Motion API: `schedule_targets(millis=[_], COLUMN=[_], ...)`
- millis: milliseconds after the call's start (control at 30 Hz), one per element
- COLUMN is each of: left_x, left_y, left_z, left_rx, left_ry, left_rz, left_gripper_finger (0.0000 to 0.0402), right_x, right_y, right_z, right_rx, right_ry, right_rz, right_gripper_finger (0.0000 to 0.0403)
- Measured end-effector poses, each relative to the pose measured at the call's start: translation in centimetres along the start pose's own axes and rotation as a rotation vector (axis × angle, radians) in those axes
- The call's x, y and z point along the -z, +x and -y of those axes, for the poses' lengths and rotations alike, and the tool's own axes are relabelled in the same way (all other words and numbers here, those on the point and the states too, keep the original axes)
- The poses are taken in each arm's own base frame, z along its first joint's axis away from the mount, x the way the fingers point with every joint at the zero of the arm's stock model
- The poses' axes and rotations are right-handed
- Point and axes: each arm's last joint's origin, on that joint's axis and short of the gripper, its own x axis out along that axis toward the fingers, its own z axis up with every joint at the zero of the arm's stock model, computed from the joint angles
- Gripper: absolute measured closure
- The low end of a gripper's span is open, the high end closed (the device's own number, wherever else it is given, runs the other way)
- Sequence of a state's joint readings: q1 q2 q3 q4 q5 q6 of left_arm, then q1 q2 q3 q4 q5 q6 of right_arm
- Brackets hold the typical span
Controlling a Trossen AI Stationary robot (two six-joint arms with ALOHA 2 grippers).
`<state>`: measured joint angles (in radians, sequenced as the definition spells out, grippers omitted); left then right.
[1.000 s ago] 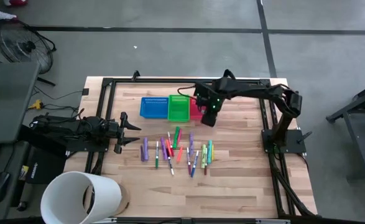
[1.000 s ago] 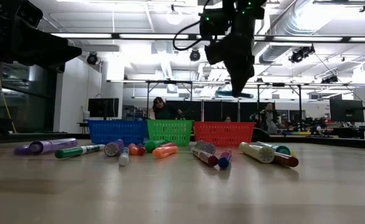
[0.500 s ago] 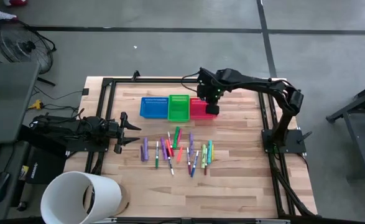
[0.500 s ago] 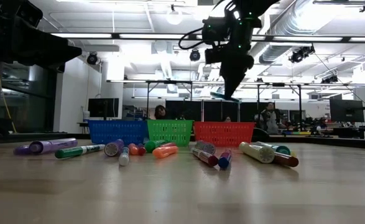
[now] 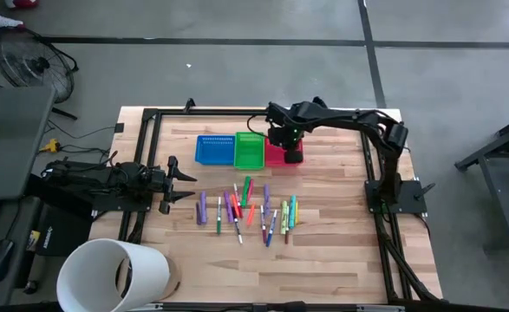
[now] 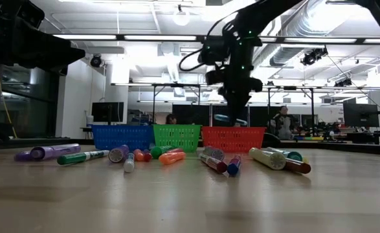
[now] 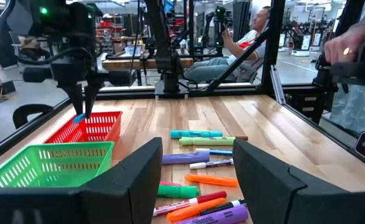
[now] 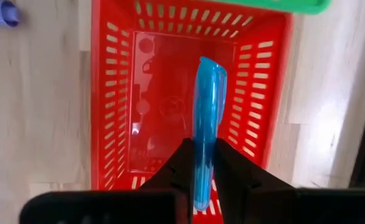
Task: Pick & Place Markers
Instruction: Put the blue pen into the red bin, then put the yellow pen into the red bin
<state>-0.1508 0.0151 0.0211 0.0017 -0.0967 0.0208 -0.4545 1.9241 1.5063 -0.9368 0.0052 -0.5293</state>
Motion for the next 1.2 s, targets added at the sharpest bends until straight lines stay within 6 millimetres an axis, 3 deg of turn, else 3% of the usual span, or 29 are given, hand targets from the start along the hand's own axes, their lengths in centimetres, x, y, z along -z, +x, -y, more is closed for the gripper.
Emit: schedule_targets(millis=[200, 467, 767, 1200], left_x=[0.0, 0.0, 0.0, 0.0], left_y=[0.0, 0.0, 0.0, 0.0], left_z=[0.0, 0.0, 0.0, 0.0], left_rx=[0.0, 0.0, 0.0, 0.0], left_ry=[0.0, 0.0, 0.0, 0.0], left_rz=[0.0, 0.0, -0.001, 0.0], left_gripper_finger=[0.0206, 0.0206, 0.0206, 0.0206], right_x=[-0.2, -0.4, -0.5, -0.7], right_y=[1.0, 2.8, 2.8, 2.6], right_z=[-0.1, -0.3, -0.5, -0.6], right_rx=[-0.009, -0.021, -0.035, 0.027], right_ry=[-0.016, 0.046, 0.063, 0.132], right_rz=[-0.02, -0.057, -0.064, -0.07], right_gripper_finger=[0.0373, 0.0348, 0.0346, 0.0257])
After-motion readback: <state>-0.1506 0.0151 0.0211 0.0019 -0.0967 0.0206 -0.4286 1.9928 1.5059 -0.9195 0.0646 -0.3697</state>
